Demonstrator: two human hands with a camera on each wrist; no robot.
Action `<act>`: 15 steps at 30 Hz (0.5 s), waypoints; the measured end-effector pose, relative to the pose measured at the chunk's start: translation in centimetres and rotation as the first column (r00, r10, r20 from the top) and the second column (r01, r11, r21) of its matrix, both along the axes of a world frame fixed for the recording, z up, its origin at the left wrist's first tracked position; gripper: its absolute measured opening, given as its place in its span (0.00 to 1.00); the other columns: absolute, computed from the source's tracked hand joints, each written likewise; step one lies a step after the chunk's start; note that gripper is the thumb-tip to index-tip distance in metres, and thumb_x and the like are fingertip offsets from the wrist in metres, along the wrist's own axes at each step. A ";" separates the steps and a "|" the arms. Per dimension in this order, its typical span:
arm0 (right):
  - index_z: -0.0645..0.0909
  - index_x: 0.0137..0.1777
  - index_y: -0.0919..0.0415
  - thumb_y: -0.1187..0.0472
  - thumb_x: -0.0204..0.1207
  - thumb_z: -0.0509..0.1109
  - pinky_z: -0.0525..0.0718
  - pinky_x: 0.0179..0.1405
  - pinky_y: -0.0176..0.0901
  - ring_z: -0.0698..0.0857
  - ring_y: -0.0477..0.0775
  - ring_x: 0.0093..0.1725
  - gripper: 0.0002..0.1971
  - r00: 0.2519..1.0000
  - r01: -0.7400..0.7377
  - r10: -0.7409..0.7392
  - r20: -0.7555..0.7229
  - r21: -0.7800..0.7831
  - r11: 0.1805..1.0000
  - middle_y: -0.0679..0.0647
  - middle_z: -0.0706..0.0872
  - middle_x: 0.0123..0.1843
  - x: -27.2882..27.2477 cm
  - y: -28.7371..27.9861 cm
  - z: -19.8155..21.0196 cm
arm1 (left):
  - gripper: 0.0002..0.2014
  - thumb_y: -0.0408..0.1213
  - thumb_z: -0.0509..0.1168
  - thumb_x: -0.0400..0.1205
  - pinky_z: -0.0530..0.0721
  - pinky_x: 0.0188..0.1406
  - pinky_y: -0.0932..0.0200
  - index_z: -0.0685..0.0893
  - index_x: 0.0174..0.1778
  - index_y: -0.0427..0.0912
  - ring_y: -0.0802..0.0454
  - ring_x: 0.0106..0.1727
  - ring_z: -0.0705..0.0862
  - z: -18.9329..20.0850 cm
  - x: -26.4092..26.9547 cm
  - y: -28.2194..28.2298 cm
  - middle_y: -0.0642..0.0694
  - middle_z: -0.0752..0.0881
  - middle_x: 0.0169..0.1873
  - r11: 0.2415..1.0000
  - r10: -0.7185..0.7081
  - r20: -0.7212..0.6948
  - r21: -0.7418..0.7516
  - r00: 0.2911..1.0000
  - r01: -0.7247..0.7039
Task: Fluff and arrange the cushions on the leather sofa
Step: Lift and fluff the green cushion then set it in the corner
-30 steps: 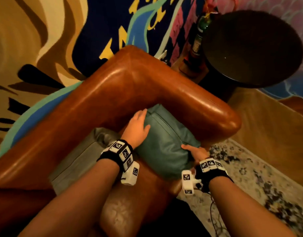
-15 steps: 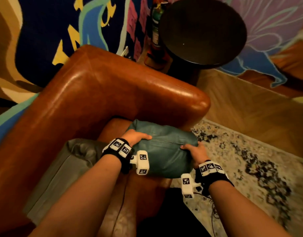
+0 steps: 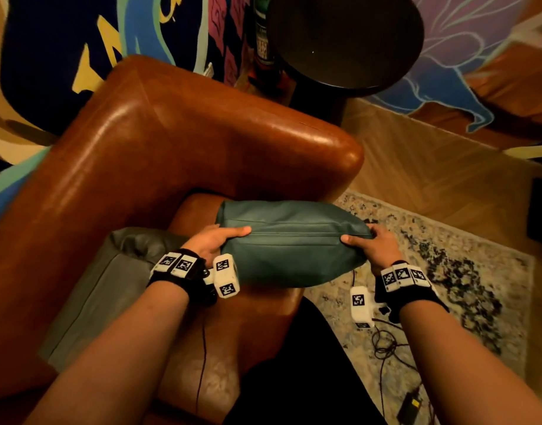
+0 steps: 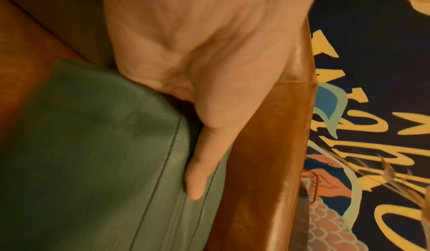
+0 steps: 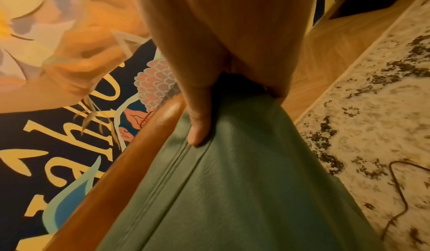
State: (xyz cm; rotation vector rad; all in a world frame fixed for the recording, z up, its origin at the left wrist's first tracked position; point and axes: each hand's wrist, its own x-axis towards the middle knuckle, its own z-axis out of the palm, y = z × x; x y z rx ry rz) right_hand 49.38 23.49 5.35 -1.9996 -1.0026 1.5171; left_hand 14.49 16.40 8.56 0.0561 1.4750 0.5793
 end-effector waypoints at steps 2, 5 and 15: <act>0.83 0.48 0.61 0.70 0.61 0.86 0.89 0.57 0.63 0.89 0.66 0.52 0.19 0.999 0.040 -0.040 -0.004 -0.013 0.999 0.61 0.90 0.49 0.3 -0.4 -0.3 | 0.22 0.34 0.78 0.73 0.92 0.42 0.43 0.86 0.62 0.33 0.36 0.47 0.93 0.2 -0.9 -0.2 0.32 0.92 0.50 0.992 -0.094 0.044 -0.075 0.995 0.097; 0.81 0.44 0.56 0.70 0.64 0.85 0.87 0.58 0.68 0.89 0.67 0.53 0.17 0.998 0.063 -0.062 0.034 -0.022 0.998 0.63 0.90 0.50 0.9 -1.1 -0.8 | 0.13 0.35 0.74 0.76 0.91 0.27 0.49 0.86 0.53 0.33 0.41 0.32 0.93 1.1 -1.6 -0.3 0.34 0.93 0.37 0.951 -0.241 0.036 -0.188 0.970 0.243; 0.86 0.49 0.59 0.61 0.63 0.87 0.87 0.50 0.52 0.88 0.57 0.47 0.17 0.992 -0.102 0.093 0.083 0.111 0.989 0.56 0.90 0.48 2.5 1.3 0.6 | 0.11 0.29 0.74 0.79 0.87 0.24 0.59 0.86 0.56 0.34 0.50 0.29 0.91 1.0 -4.2 0.0 0.41 0.92 0.39 0.984 0.158 -0.248 0.118 0.956 -0.132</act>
